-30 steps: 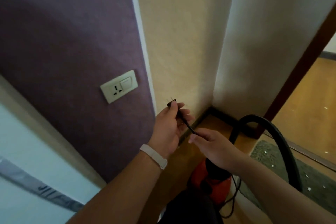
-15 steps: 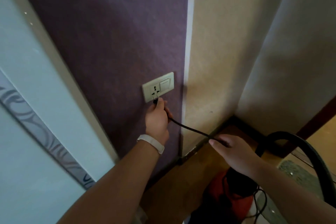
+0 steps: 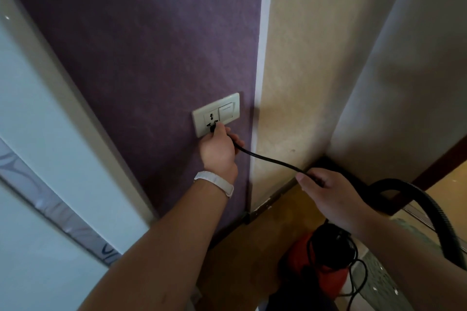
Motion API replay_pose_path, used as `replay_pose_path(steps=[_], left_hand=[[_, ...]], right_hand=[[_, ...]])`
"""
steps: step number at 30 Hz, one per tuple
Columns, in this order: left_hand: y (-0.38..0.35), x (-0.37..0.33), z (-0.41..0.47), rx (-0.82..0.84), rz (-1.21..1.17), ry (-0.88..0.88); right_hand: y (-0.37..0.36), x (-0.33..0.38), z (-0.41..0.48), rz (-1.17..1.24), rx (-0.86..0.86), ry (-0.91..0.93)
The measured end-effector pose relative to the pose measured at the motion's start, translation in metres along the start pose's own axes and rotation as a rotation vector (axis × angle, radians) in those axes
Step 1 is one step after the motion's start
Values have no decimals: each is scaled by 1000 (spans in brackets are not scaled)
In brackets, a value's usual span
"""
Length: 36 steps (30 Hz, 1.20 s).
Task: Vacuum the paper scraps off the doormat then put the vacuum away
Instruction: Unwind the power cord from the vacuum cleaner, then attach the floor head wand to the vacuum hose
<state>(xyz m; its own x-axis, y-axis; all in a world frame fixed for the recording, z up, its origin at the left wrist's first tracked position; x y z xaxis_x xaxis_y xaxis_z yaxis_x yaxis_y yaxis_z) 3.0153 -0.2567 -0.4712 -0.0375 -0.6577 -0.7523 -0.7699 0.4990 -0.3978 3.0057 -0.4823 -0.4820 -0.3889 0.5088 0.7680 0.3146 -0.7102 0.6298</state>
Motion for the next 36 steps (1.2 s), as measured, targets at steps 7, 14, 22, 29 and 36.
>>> replay_pose_path(steps=[7,14,22,29,36], left_hand=[[-10,-9,10,-99,-12,39],[-5,-7,15,-67,53,-61],[12,5,-15,67,341,-54],[18,60,-80,422,820,-341],[-21,143,-114,724,1207,-378]], right_hand=[[-1,6,7,-8,-9,18],[-6,0,17,-24,-11,-14],[-11,3,3,0,119,-54],[-8,-26,-39,-81,102,-62],[54,-102,-130,-144,-13,-295]])
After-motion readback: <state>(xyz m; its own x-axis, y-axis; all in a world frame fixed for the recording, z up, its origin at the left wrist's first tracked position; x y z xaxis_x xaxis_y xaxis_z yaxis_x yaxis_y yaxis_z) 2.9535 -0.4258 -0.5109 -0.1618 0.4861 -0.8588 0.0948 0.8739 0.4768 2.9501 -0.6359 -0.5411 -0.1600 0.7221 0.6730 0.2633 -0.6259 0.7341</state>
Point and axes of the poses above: each hand's wrist, its own z-axis towards the middle knuckle, its own y-axis out of the back of the hand, x = y × z, the point moved 3 cm from there along z, towards the middle knuckle, and after that the axes turned 12 degrees about y, right-handed, at the moved point
